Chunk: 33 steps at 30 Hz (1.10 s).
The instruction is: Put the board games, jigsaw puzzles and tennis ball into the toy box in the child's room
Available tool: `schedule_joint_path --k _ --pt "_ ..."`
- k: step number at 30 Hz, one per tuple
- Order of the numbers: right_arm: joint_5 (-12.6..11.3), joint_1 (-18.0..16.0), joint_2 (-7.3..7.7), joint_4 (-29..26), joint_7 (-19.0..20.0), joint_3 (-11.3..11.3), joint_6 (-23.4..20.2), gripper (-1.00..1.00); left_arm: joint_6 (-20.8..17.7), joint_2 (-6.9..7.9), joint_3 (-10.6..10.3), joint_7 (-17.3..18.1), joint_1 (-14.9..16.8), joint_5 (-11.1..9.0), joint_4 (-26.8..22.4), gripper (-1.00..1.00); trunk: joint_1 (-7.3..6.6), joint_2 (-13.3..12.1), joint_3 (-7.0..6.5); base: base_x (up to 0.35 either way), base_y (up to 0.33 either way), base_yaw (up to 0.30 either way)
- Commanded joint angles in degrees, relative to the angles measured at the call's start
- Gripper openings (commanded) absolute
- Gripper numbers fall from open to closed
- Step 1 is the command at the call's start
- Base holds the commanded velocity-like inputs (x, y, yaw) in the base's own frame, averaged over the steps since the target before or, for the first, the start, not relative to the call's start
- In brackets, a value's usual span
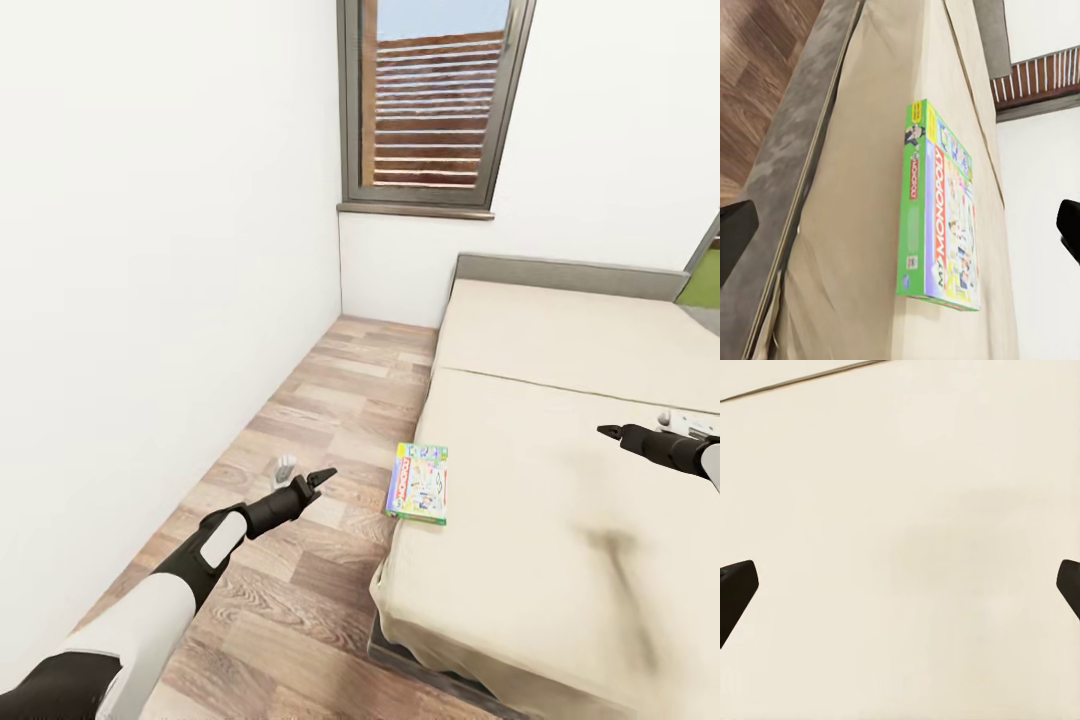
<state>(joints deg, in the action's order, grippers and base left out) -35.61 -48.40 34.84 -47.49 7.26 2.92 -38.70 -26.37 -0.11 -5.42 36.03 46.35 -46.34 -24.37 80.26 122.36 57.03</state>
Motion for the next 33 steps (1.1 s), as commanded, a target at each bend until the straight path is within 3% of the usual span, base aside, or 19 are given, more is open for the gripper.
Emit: schedule_joint_path --k 1,15,33 --pt "0.19 -0.03 -0.01 -0.03 0.30 0.15 -0.31 1.00 -0.38 0.02 -0.12 0.01 0.04 -0.41 0.01 1.00 -0.01 0.02 0.14 0.000 0.000 0.000" --pt "0.20 -0.03 0.01 -1.32 0.30 0.17 -1.93 1.00 -0.27 0.20 0.07 0.02 2.21 -0.44 0.59 1.00 -0.01 0.02 1.45 0.000 0.000 0.000" --pt "0.19 0.24 -0.03 -1.76 0.30 0.07 -2.29 1.00 1.15 1.18 0.54 0.24 2.45 -0.92 0.67 1.00 -0.01 0.02 2.50 0.000 0.000 -0.005"
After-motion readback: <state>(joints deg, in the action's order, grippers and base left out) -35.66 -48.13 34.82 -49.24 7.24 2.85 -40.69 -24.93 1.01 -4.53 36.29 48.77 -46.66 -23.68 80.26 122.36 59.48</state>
